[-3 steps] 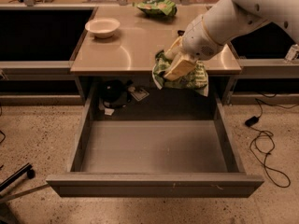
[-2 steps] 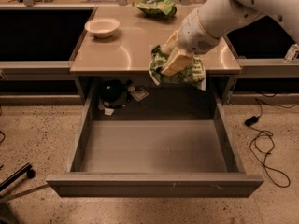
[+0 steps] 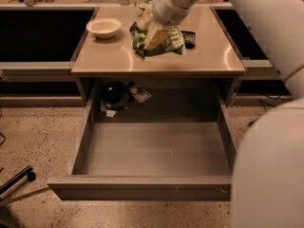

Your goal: Pick green jalapeno chip bag from top drawer and place on counter

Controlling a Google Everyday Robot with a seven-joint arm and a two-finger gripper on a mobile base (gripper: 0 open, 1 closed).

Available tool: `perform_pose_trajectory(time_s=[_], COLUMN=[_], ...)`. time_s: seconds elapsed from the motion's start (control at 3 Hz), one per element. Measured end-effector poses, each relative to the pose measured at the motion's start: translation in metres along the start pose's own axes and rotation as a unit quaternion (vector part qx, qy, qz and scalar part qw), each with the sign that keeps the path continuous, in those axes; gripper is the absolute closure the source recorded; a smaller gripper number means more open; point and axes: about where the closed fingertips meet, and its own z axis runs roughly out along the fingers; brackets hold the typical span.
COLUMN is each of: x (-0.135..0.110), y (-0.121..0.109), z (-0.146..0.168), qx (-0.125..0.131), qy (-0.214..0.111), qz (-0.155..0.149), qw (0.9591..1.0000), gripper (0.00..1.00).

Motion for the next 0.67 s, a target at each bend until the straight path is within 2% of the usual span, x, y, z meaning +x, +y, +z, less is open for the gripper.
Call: perform_pose_trajectory(time_s=[0.33,0.67], x=[-0.018,-0.024], y=[-0.059,-0.117], z=[0.025,0.026], qx=[0.033,0.098], qy=[-0.003,0.0], qz=[-0.049,-0.039], qw=[0.9983,0.9945], gripper=[1.0,1.0])
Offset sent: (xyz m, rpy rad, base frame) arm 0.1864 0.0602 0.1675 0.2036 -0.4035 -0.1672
